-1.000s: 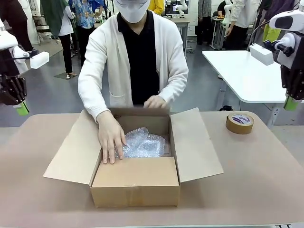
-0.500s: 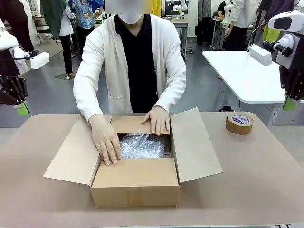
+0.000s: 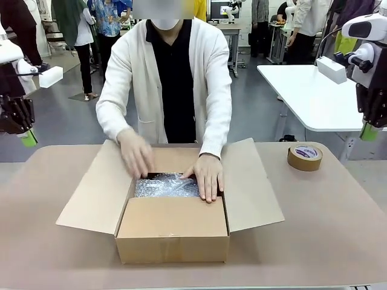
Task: Wrap the clocks to prevent damage.
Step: Push the right (or left) flap of the Package Box to close it.
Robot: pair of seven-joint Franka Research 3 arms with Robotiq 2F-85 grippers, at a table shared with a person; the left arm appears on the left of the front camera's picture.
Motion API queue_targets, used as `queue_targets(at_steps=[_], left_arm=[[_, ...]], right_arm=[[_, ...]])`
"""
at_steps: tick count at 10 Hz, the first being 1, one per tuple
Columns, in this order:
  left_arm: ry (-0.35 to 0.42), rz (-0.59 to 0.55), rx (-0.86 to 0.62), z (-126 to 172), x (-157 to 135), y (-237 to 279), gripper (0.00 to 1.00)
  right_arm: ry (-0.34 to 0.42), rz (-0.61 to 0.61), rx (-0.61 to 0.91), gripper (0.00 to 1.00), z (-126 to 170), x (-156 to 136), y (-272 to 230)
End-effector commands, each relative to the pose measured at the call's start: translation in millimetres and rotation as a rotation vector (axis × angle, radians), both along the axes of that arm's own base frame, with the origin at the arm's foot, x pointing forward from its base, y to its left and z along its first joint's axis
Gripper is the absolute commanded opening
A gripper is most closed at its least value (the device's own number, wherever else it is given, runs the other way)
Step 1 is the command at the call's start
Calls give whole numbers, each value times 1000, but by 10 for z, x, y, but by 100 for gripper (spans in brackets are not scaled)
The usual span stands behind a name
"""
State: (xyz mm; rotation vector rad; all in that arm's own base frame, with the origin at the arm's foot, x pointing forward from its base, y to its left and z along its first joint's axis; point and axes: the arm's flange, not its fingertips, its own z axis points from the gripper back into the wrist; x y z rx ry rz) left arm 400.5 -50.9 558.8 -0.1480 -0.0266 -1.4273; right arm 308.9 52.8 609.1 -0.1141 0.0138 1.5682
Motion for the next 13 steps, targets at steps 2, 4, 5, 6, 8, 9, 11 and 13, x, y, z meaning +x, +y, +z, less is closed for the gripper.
queue_targets(at_steps=[2,4,5,6,8,9,11,13], left_arm=[[6,-2,11,25,11,8,0],[6,-2,11,25,11,8,0],[6,-2,11,25,11,8,0],[0,0,0,0,0,0,0],[-60,-299,-330,-464,192,365,0],[-99,-328,-422,-760,226,491,0],[-68,-319,-467,-1153,312,617,0],[-94,-108,-517,-1435,184,659,0]], right_arm=[[-5,10,2,1,7,2,-17],[-5,10,2,1,7,2,-17],[-5,10,2,1,7,2,-17],[-5,10,2,1,7,2,-17],[-5,10,2,1,7,2,-17],[-5,10,2,1,7,2,-17],[-5,10,2,1,7,2,-17],[-5,10,2,1,7,2,-17]])
